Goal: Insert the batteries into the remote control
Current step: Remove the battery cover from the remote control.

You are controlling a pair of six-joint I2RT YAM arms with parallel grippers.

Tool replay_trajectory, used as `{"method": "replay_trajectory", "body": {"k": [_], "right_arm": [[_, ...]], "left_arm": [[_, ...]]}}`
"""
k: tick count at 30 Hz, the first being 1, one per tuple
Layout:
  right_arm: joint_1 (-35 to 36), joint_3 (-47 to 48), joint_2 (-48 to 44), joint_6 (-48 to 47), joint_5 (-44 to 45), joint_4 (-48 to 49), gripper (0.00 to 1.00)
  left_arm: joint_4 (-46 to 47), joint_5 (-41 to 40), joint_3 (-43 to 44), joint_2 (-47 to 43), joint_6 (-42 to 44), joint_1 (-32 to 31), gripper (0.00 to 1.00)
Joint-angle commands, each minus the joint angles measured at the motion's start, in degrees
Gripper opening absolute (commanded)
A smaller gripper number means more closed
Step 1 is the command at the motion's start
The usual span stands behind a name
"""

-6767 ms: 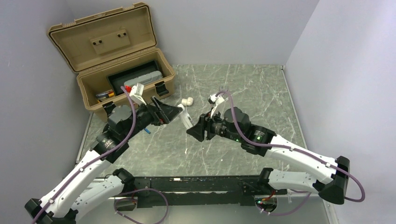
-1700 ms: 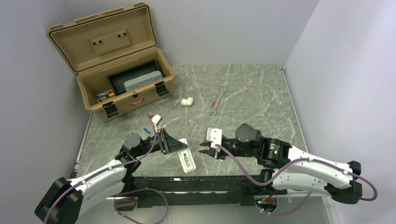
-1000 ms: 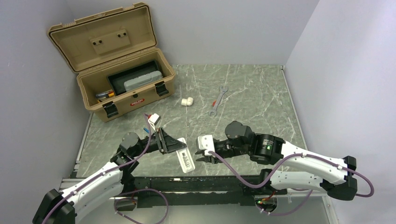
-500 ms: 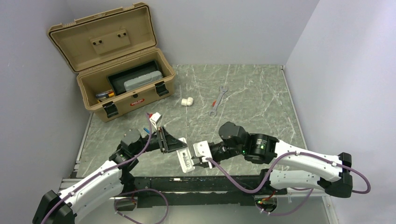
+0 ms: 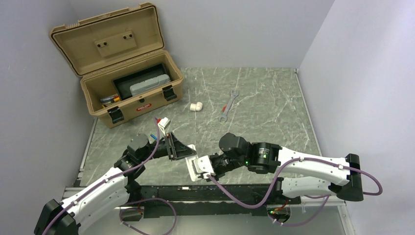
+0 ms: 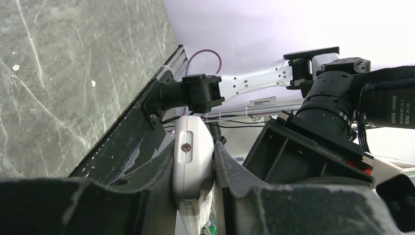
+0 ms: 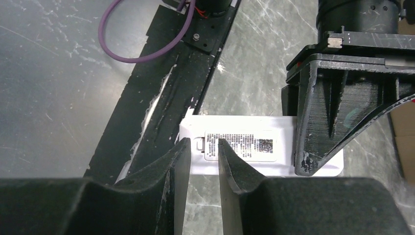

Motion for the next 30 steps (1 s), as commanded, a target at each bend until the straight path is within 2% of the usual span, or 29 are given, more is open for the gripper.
{"method": "replay_trajectory", "body": {"k": [1, 14, 22, 30], "right_arm": [[0.8, 1.7, -0.7, -2.4, 2.1, 3.7, 0.29], [1.9, 1.8, -0.3, -3.2, 3.1, 3.2, 0.33], [2.6, 0.9, -1.2, -3.9, 5.9, 4.8, 0.31], [3.2, 1.1, -0.5, -4.5, 6.5, 3.5, 0.31]], "left_arm": [[1.7, 1.0, 2.4, -0.5, 0.9, -0.3, 0.00], [1.7, 0.8, 2.1, -1.1, 0.3, -0.4, 0.00], [-0.9, 0.3, 3.4, -1.7, 1.0, -0.6, 0.00], [0.4, 0.4, 2.9, -1.5, 0.0, -0.8, 0.00]]}}
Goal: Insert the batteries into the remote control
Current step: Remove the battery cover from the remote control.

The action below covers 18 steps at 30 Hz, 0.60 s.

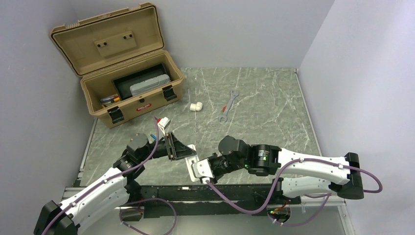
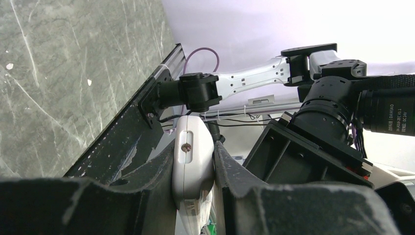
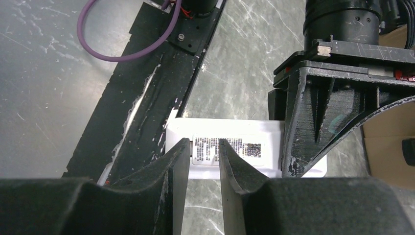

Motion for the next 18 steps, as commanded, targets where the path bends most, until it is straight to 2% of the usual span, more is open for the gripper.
{"method": "replay_trajectory", "body": {"k": [1, 18], "right_arm": [[0.7, 1.1, -0.5, -1.4, 1.2, 1.5, 0.31], [1.4, 0.8, 0.4, -1.9, 1.7, 0.7, 0.35]], "left_arm": [[2.3, 0.4, 1.9, -0.6, 0.0, -0.4, 0.00], [3.0, 0.3, 1.3, -1.1, -0.9, -0.6, 0.00]]}}
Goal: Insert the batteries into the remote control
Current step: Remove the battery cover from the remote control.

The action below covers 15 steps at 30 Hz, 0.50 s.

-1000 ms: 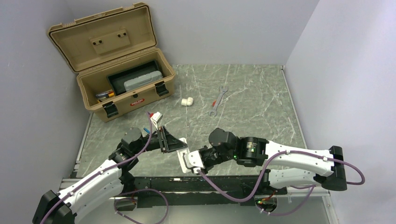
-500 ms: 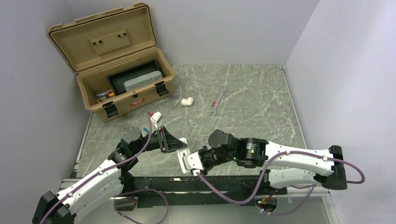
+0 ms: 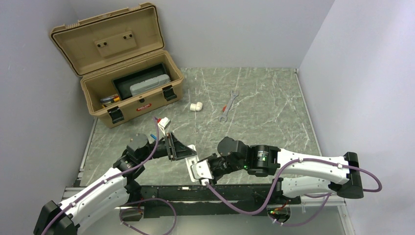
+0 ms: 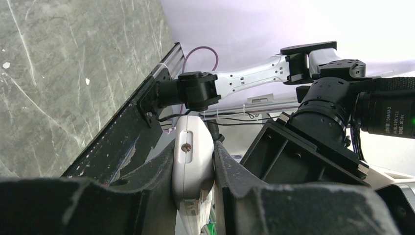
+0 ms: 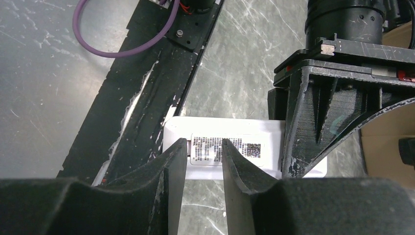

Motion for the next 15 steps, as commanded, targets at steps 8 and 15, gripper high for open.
{"method": "replay_trajectory", "body": {"k": [8, 15], "right_arm": [[0.9, 0.4, 0.2, -1.7, 1.6, 0.1, 0.35], [1.1, 0.4, 0.7, -2.8, 3.0, -1.1, 0.35]], "left_arm": [[4.4, 0.4, 1.1, -0.7, -1.5, -0.4, 0.00], [7.0, 0.8, 0.1, 0.1, -2.8, -0.4, 0.00]]}}
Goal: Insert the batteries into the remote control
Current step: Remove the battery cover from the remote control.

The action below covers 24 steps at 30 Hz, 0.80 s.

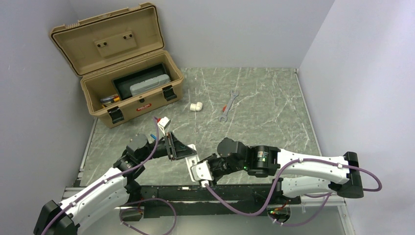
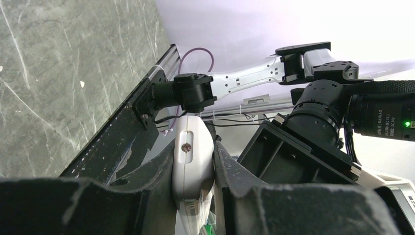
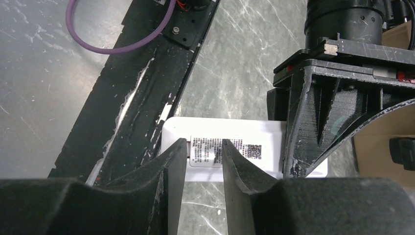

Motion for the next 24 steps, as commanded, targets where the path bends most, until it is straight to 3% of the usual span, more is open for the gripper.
{"method": "replay_trajectory", "body": {"k": [1, 24], "right_arm": [[0.4, 0.5, 0.8, -1.7, 1.6, -1.1, 0.35], [1.0, -0.4, -0.6, -1.7, 2.6, -3.1, 0.35]], "left_arm": [[5.8, 0.8, 0.3, 0.1, -1.8, -0.3, 0.00], [3.4, 0.4, 0.9, -1.1, -1.3, -0.4, 0.00]]}}
